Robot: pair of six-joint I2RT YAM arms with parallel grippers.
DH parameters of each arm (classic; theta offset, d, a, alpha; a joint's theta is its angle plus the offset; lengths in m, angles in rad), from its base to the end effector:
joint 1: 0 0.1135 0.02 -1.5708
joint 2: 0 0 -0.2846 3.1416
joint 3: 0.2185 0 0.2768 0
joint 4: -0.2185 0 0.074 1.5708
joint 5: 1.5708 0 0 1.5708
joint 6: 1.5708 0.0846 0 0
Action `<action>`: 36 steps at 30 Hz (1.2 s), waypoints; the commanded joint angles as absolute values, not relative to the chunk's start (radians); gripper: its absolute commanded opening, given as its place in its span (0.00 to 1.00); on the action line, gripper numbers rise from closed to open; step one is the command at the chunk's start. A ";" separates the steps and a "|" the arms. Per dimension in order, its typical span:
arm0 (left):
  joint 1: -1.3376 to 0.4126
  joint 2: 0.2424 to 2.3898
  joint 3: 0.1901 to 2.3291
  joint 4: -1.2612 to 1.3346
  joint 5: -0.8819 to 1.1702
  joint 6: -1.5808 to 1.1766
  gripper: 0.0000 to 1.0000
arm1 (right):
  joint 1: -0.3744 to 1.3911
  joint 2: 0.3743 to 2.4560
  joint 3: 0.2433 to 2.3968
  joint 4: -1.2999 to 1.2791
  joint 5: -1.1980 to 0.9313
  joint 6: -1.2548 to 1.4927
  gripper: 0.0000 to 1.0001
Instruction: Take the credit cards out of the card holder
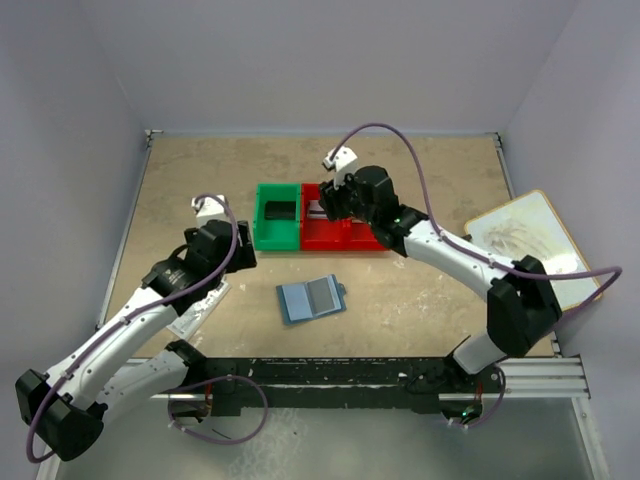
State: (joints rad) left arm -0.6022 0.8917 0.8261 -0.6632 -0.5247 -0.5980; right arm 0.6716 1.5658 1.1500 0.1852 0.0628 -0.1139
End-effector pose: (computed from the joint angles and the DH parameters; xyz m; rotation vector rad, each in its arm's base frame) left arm 0.2091 -0.0923 0.2791 -0.2564 2.1708 -0.0678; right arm 0.3511 0.2723 0.3076 -0.6523 1.6926 0.3408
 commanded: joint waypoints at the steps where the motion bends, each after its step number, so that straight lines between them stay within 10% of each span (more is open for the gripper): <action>1: -0.596 0.895 0.770 -0.570 -0.308 -0.652 0.79 | 0.667 1.498 1.028 0.070 -0.125 0.362 0.54; 20: -0.758 1.024 0.496 -0.229 -0.141 -0.929 0.73 | 0.894 1.360 0.660 0.174 -0.119 0.762 0.46; 36: -0.808 1.088 0.450 -0.216 -0.195 -0.924 0.43 | 0.895 1.444 0.683 0.082 -0.003 0.769 0.44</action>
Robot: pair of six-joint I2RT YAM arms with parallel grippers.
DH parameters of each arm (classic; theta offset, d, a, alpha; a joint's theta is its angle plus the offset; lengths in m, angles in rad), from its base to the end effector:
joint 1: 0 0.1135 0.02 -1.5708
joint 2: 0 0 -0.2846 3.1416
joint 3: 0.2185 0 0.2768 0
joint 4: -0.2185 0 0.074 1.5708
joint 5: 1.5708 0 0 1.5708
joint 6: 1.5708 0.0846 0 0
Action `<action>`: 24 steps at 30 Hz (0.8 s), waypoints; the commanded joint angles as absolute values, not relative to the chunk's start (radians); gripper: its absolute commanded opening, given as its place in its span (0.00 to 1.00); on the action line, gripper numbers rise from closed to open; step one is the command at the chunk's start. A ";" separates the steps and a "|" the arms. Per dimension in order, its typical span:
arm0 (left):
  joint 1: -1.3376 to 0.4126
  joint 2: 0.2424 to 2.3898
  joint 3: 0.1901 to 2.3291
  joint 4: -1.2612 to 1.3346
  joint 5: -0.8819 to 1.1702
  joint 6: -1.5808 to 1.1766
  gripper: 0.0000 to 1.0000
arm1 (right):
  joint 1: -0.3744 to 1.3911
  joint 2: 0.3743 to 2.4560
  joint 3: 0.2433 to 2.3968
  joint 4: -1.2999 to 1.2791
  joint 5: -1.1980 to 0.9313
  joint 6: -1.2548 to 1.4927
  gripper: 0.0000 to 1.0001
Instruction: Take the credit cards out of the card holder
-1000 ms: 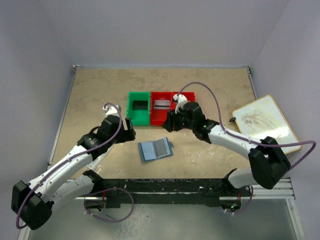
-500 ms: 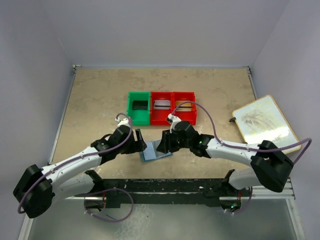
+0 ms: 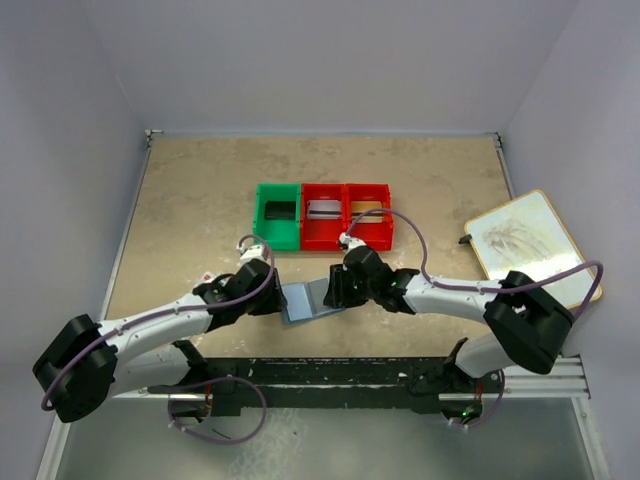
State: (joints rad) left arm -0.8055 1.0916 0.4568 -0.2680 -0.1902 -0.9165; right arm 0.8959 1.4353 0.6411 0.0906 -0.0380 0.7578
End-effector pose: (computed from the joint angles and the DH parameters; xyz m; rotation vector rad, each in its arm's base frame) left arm 0.1773 -0.1615 0.1308 -0.2231 2.5122 -0.5068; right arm 0.2066 0.2633 0.1422 -0.1900 2.4355 0.8636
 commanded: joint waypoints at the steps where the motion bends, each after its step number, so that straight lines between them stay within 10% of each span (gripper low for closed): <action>1: -0.808 1.095 0.451 -0.212 -0.191 -0.921 0.41 | 0.895 1.447 0.684 0.087 -0.009 0.768 0.44; 16: -0.815 1.131 0.451 -0.156 -0.162 -0.912 0.17 | 0.896 1.427 0.686 0.200 -0.130 0.786 0.27; 24: -0.815 1.132 0.449 -0.151 -0.167 -0.913 0.16 | 0.900 1.421 0.724 0.150 -0.126 0.771 0.37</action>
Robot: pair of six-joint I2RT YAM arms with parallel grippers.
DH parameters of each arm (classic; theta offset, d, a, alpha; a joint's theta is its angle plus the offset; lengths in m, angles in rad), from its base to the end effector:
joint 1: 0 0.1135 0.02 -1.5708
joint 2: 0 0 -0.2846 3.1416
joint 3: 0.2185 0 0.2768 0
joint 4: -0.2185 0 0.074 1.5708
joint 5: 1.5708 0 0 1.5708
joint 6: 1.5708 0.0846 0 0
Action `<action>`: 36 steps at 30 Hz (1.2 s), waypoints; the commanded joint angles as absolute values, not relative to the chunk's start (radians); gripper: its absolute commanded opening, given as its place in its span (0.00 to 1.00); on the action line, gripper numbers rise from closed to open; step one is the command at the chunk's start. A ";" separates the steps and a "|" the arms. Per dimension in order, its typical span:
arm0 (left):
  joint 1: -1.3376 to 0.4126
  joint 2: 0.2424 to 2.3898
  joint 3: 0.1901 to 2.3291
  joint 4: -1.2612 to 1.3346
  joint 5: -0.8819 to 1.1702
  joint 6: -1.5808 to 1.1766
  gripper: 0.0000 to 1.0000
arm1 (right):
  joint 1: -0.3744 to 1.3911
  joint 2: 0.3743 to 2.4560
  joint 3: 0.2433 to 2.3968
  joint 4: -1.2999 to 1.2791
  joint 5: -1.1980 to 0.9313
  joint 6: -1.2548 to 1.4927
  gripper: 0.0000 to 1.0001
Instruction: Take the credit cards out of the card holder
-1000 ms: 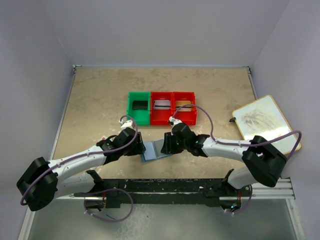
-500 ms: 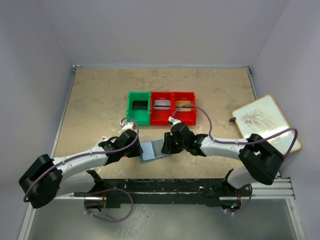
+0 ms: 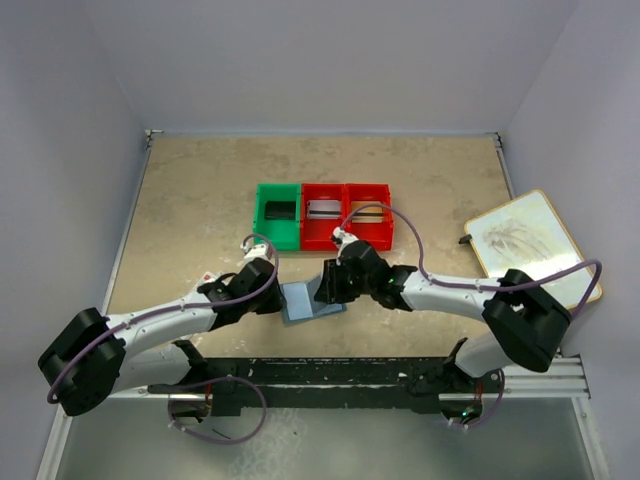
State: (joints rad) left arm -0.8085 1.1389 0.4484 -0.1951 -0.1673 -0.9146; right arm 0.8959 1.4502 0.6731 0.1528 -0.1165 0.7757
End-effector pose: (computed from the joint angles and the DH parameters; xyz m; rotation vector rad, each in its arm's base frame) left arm 0.1808 -0.1689 0.1242 -0.2088 2.5119 -0.5443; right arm 0.2102 0.2784 0.1570 -0.2156 2.3901 1.0050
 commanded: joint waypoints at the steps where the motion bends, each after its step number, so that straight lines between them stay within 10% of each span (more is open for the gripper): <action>1: -0.815 1.133 0.450 -0.150 -0.166 -0.912 0.15 | 0.900 1.419 0.725 0.162 -0.142 0.764 0.38; 36: -0.826 1.015 0.498 -0.140 -0.142 -0.922 0.33 | 0.906 1.480 0.715 0.252 -0.177 0.824 0.43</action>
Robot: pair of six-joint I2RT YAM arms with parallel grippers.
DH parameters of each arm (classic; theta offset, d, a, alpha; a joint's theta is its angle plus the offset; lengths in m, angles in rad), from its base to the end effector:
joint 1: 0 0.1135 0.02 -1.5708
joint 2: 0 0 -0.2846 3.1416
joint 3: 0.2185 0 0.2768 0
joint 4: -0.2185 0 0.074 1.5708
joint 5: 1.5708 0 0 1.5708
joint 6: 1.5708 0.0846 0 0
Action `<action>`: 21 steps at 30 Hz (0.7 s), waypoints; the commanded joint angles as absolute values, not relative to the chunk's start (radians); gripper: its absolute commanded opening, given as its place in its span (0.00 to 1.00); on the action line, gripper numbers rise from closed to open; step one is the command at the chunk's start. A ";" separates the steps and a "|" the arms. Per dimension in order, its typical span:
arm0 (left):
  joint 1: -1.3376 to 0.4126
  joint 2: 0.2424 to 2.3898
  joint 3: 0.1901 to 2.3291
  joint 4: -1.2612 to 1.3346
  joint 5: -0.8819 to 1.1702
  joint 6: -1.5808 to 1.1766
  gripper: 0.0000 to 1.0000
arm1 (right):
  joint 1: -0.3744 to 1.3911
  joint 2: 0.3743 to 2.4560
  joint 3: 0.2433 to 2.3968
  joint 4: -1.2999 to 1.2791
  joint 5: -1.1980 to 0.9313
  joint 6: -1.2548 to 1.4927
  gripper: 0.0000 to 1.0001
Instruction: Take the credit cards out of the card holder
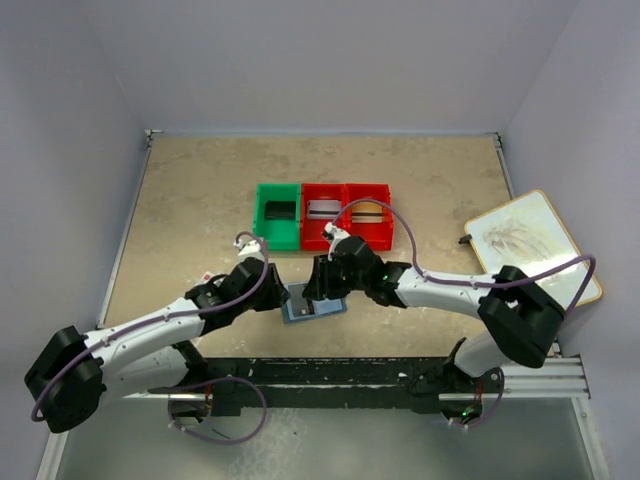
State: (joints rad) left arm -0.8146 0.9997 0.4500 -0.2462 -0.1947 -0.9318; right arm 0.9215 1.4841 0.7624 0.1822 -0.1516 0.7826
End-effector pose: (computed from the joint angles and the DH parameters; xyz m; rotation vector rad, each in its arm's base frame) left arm 0.1750 -0.1617 0.1508 -0.2393 2.4235 -0.6084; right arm 0.2154 0.3049 0.1826 -0.2620 2.3202 1.1118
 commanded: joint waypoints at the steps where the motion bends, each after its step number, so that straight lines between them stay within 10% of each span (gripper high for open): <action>1: -0.829 1.025 0.499 -0.126 -0.134 -0.922 0.33 | 0.905 1.489 0.708 0.268 -0.191 0.828 0.43; 21: -0.865 1.235 0.394 -0.081 -0.225 -0.950 0.24 | 0.827 1.644 0.575 0.483 -0.302 0.909 0.42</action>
State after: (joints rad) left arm -0.8604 1.2125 0.4278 -0.0673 -0.1883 -0.9436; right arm 0.8455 1.6165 0.6109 0.4210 -0.2581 0.8963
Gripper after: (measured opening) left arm 0.250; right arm 0.420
